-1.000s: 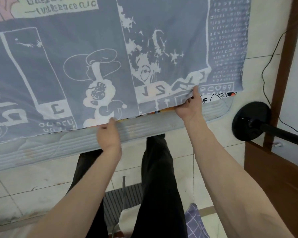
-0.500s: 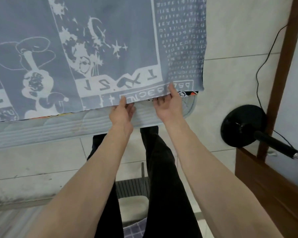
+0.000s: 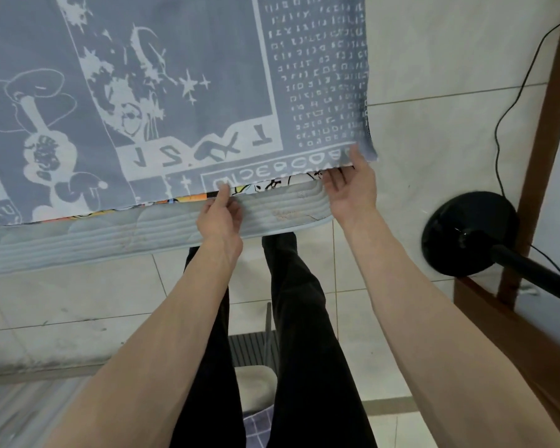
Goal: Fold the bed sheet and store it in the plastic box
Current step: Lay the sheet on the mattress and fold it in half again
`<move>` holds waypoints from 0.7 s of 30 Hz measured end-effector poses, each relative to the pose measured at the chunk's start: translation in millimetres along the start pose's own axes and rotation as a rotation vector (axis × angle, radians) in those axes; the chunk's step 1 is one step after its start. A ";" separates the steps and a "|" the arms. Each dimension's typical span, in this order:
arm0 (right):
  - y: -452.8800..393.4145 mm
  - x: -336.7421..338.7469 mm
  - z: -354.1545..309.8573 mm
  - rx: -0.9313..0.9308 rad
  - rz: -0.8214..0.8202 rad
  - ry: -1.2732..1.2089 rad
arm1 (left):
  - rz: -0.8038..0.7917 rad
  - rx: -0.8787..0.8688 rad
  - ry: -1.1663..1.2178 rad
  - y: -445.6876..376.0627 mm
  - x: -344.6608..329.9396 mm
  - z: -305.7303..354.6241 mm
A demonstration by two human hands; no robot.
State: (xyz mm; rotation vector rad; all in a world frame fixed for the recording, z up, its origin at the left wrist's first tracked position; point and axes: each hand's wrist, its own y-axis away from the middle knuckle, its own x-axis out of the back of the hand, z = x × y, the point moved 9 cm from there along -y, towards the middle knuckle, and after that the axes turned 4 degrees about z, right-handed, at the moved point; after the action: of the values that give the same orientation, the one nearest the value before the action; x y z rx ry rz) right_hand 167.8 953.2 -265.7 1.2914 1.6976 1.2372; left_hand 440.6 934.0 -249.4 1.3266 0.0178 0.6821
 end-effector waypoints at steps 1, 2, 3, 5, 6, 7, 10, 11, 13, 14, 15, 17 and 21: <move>-2.5 0.1 -3.7 0.005 0.000 -0.020 | 0.019 -0.009 -0.023 0.2 0.7 0.5; -4.7 1.5 -8.0 0.026 0.018 -0.020 | 0.041 -0.034 -0.056 0.6 1.2 2.5; -6.0 4.3 -12.7 0.061 0.050 0.005 | 0.057 -0.069 -0.092 1.6 0.5 5.1; -7.5 12.6 -21.2 0.149 0.133 0.118 | 0.024 -0.104 -0.158 7.1 -10.0 7.3; -7.5 15.7 -24.2 0.187 0.163 0.180 | -0.027 -0.081 -0.181 11.5 -19.1 5.1; -6.7 18.0 -26.4 0.213 0.184 0.224 | -0.079 -0.036 -0.191 16.2 -28.5 0.9; -6.9 24.7 -30.6 0.216 0.212 0.241 | -0.153 0.137 -0.176 26.0 -46.8 -11.3; -6.4 25.1 -32.4 0.211 0.208 0.230 | -0.172 0.196 -0.165 28.8 -51.3 -14.7; -5.2 23.9 -36.5 0.216 0.185 0.210 | -0.217 0.291 -0.147 34.5 -60.2 -20.0; -3.8 22.6 -38.5 0.221 0.169 0.203 | -0.233 0.312 -0.145 36.7 -64.0 -21.4; -2.6 21.5 -40.1 0.225 0.153 0.199 | -0.245 0.317 -0.141 38.5 -67.6 -22.2; -0.8 21.0 -43.3 0.223 0.136 0.190 | -0.271 0.311 -0.121 43.6 -75.3 -23.9; 0.2 22.0 -55.2 0.234 0.138 0.169 | -0.302 0.267 -0.011 55.0 -90.0 -22.4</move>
State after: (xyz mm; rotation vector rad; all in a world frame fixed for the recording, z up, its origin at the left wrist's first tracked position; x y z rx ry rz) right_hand 111.9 958.3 -246.4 1.4994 1.9480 1.2868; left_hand 334.7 916.1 -239.1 1.5432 0.3032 0.4245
